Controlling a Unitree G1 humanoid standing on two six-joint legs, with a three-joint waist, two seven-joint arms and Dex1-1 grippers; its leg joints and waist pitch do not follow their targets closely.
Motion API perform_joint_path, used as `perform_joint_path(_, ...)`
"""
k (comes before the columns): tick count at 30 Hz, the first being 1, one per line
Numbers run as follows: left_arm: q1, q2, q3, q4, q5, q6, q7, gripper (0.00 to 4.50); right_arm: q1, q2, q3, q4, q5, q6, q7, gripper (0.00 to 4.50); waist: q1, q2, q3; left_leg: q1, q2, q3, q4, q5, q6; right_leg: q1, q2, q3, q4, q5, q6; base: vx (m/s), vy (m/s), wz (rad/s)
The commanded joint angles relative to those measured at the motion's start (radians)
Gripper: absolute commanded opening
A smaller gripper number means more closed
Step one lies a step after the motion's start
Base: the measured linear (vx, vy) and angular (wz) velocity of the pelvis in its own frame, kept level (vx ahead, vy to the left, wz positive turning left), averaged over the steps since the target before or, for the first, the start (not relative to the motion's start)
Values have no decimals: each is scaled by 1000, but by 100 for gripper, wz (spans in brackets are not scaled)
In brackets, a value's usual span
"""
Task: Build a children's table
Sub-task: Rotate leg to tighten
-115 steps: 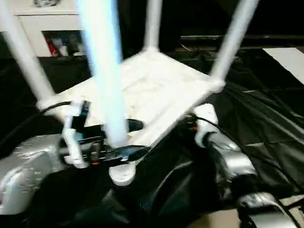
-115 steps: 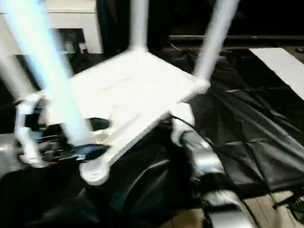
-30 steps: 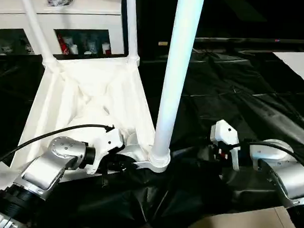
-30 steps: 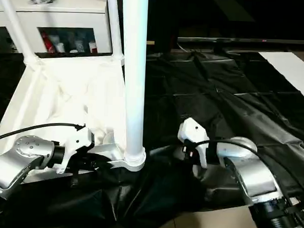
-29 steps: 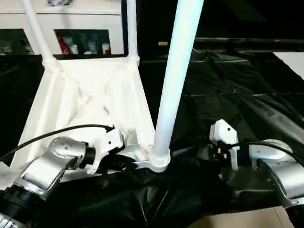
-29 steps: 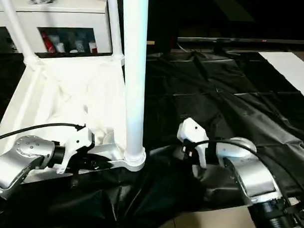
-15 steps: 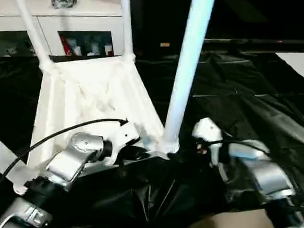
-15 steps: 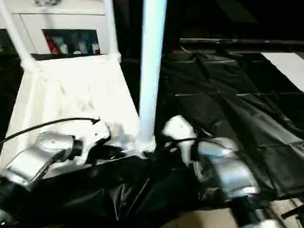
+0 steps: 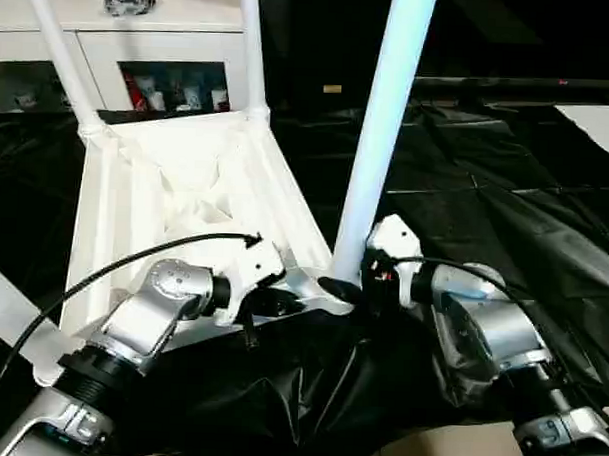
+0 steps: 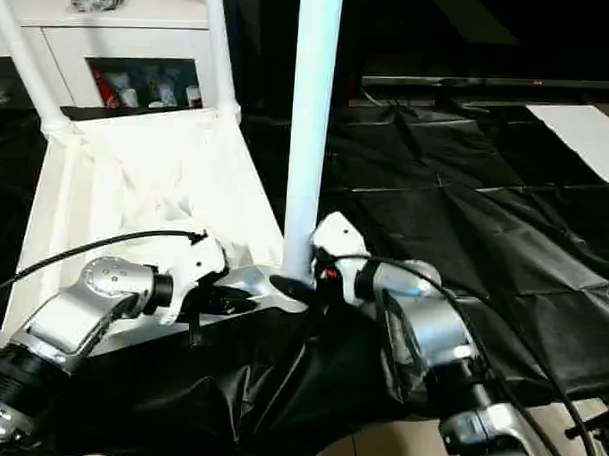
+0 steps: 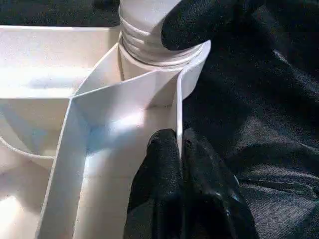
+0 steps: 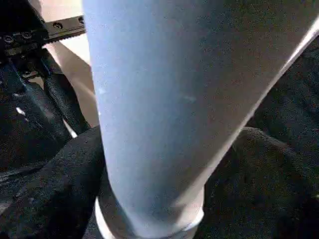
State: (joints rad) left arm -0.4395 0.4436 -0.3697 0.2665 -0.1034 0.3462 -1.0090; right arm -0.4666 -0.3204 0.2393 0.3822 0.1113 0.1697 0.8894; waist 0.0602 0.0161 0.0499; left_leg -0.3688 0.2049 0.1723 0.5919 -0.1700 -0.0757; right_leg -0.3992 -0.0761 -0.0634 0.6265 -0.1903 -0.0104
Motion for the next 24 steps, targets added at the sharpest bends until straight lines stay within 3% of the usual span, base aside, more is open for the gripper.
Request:
perform_joint_path(1, -5, -10, 2, 19, -8, -14, -16, 0, -19, 0, -23, 34, -12, -15, -7, 381, -1, -8, -57, 9, 15, -4, -69, -290, 6, 38, -53, 41, -99, -373, -145, 0, 0, 0)
perform_joint_path(3, -6, -10, 3, 21, -7, -14, -17, 0, -19, 4, -23, 41, -8, -13, 0, 351, -1, -10, -56, 10, 14, -4, -69, -301, 4, 37, -54, 41, -104, -408, -135, 0, 0, 0)
perform_joint_path(6, -7, -10, 5, 24, -5, -16, -18, 0, -21, 4, -19, 48, -11, -19, -1, 340, -2, -9, -55, 10, 15, -6, -70, -307, 2, 36, -55, 41, -106, -440, -120, 0, 0, 0)
perform_joint_path(16, -13, -23, 23, 37, -5, -6, 3, 0, -25, 9, -16, 84, -8, -23, 5, 254, -4, -10, -52, 11, 15, -6, -72, -323, 4, 31, -55, 40, -110, -473, -114, 0, 0, 0)
perform_joint_path(19, -27, -56, 41, 56, 1, 11, 66, 0, -16, 44, -31, 90, 2, 0, -43, 243, -5, -12, -51, 11, 12, -6, -71, -326, 0, 29, -55, 39, -115, -508, -101, 0, 0, 0)
perform_joint_path(24, -97, -180, 98, 144, 16, 51, 268, 0, -21, 175, -75, 164, -20, 33, -297, 210, -13, -10, -52, 13, 9, -10, -73, -340, -17, 26, -56, 32, -123, -548, -82, 0, 0, 0)
